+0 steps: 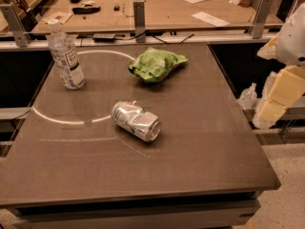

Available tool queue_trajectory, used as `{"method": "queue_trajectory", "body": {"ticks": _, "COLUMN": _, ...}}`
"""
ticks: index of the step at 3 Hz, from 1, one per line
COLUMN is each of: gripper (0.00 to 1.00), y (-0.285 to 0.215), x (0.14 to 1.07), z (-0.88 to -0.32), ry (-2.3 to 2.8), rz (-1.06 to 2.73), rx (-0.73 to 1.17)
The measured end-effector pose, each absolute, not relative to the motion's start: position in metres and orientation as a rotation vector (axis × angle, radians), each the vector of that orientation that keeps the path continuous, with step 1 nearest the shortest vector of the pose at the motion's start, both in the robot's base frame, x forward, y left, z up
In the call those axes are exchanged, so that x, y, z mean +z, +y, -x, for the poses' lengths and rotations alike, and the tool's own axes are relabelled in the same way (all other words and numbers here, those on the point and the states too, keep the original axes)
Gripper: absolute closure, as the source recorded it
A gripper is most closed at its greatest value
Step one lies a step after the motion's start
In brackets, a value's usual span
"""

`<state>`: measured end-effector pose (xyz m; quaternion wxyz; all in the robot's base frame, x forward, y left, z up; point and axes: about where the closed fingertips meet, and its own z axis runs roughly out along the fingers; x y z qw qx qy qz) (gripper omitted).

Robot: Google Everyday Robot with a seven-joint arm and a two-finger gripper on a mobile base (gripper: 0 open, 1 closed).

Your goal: Place 7up can upright

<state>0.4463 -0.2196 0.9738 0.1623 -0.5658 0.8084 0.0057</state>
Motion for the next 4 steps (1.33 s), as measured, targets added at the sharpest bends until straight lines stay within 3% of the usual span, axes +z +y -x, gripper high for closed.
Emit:
{"method": "queue_trajectory", "body": {"ticks": 2, "gripper": 0.0, "y": -0.203, "x": 0.958, "z": -0.476, "ry": 2.451, "rz": 1.306, "rx": 0.314}}
{"method": "queue_trajectory", "body": {"ticks": 4, "gripper": 0.0, "y": -0.138, "x": 0.946, "z": -0.495, "ry": 2.556, "rz": 1.242, "rx": 0.313}}
